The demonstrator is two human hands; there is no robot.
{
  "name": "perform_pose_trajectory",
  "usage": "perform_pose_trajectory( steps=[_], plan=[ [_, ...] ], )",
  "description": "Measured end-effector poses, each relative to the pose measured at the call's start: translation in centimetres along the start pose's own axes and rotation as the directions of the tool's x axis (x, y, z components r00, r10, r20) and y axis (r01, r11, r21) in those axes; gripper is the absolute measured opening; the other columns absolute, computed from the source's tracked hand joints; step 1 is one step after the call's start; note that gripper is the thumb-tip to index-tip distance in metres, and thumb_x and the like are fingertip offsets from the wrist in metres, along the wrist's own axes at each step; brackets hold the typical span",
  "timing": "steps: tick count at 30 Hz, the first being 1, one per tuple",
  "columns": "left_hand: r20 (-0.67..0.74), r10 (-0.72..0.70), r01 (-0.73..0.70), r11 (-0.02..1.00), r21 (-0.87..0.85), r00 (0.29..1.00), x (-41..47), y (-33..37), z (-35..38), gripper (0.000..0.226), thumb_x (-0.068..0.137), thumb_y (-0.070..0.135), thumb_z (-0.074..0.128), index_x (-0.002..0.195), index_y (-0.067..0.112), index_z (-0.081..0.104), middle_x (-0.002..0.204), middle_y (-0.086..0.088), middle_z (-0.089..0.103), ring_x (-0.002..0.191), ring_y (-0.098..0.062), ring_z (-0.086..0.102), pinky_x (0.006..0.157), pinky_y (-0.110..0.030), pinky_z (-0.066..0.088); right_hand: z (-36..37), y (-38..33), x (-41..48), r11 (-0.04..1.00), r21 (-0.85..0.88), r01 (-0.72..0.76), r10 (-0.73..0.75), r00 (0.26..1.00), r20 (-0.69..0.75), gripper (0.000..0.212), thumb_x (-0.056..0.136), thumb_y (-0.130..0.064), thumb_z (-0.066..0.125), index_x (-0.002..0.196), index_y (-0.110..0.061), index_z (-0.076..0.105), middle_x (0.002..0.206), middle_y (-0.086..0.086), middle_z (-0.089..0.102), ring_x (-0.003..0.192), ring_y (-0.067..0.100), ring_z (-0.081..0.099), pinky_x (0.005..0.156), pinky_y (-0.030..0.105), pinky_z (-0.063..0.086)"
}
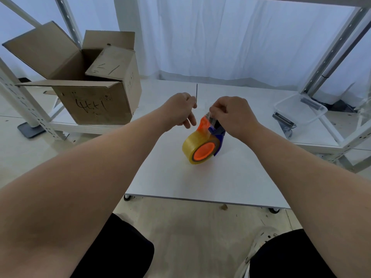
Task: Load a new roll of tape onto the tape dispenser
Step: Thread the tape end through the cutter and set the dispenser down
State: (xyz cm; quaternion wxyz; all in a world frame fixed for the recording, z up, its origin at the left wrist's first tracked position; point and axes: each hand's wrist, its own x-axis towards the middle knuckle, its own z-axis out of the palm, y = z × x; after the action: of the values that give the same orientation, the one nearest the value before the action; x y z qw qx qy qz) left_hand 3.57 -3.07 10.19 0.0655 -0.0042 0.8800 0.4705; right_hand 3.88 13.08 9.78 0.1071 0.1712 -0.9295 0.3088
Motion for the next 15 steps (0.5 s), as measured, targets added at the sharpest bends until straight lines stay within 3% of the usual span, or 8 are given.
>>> perform_pose_trajectory(
  steps=[2, 5, 7, 11, 15],
  plan=[
    [0.000, 0.022, -0.022, 0.995, 0.097, 1.000, 0.4, -0.7, -0.2, 0.024, 0.093, 0.016, 0.048, 0.115, 0.007, 0.053, 0.082, -0.004, 0.064, 0.064, -0.012, 0.057, 0.055, -0.020, 0.044, 0.1, -0.1, 0.1, 1.000, -0.006, 0.008, -0.008, 1.000, -0.002, 0.021, 0.093, -0.020, 0.050, 0.090, -0.008, 0.066, 0.081, 0.000, 0.061, 0.079, 0.016, 0.053, 0.070, 0.027, 0.038],
    [0.185, 0.011, -0.046, 0.981, 0.188, 0.983, 0.6, -1.5, 0.6, 0.064, 0.078, 0.029, 0.073, 0.132, 0.013, 0.043, 0.118, 0.004, 0.050, 0.101, -0.014, 0.051, 0.077, -0.025, 0.042, 0.4, -0.4, 0.3, 0.998, -0.028, 0.062, -0.062, 0.998, 0.019, 0.021, 0.093, -0.020, 0.050, 0.090, -0.008, 0.067, 0.083, 0.002, 0.064, 0.078, 0.017, 0.055, 0.070, 0.028, 0.041],
    [0.212, -0.001, -0.042, 0.979, 0.200, 0.977, 0.7, -2.0, 1.7, 0.080, 0.071, 0.040, 0.077, 0.136, 0.015, 0.039, 0.132, 0.005, 0.044, 0.117, -0.017, 0.045, 0.084, -0.029, 0.038, 0.5, -0.5, 0.4, 0.996, -0.039, 0.077, -0.075, 0.997, 0.029, 0.021, 0.093, -0.019, 0.049, 0.090, -0.008, 0.067, 0.085, 0.005, 0.067, 0.079, 0.018, 0.056, 0.070, 0.028, 0.043],
    [0.109, 0.032, -0.041, 0.996, 0.079, 0.994, 1.0, -2.5, 3.9, 0.090, 0.067, 0.040, 0.080, 0.138, 0.013, 0.032, 0.136, -0.004, 0.045, 0.119, -0.024, 0.046, 0.090, -0.033, 0.043, 0.5, -0.4, 0.7, 0.994, -0.086, 0.062, -0.062, 0.998, -0.005, 0.021, 0.092, -0.018, 0.049, 0.091, -0.008, 0.067, 0.090, 0.008, 0.069, 0.080, 0.017, 0.054, 0.070, 0.027, 0.041],
    [0.089, 0.107, -0.115, 0.989, 0.089, 0.990, 1.5, -2.3, 5.3, 0.079, 0.066, 0.040, 0.080, 0.128, 0.014, 0.039, 0.115, -0.001, 0.055, 0.106, -0.020, 0.053, 0.091, -0.036, 0.047, 0.3, -0.3, 0.8, 0.999, -0.039, 0.030, -0.030, 0.999, -0.011, 0.021, 0.091, -0.020, 0.052, 0.090, -0.007, 0.069, 0.092, 0.008, 0.070, 0.085, 0.019, 0.059, 0.072, 0.026, 0.041]
  ],
)
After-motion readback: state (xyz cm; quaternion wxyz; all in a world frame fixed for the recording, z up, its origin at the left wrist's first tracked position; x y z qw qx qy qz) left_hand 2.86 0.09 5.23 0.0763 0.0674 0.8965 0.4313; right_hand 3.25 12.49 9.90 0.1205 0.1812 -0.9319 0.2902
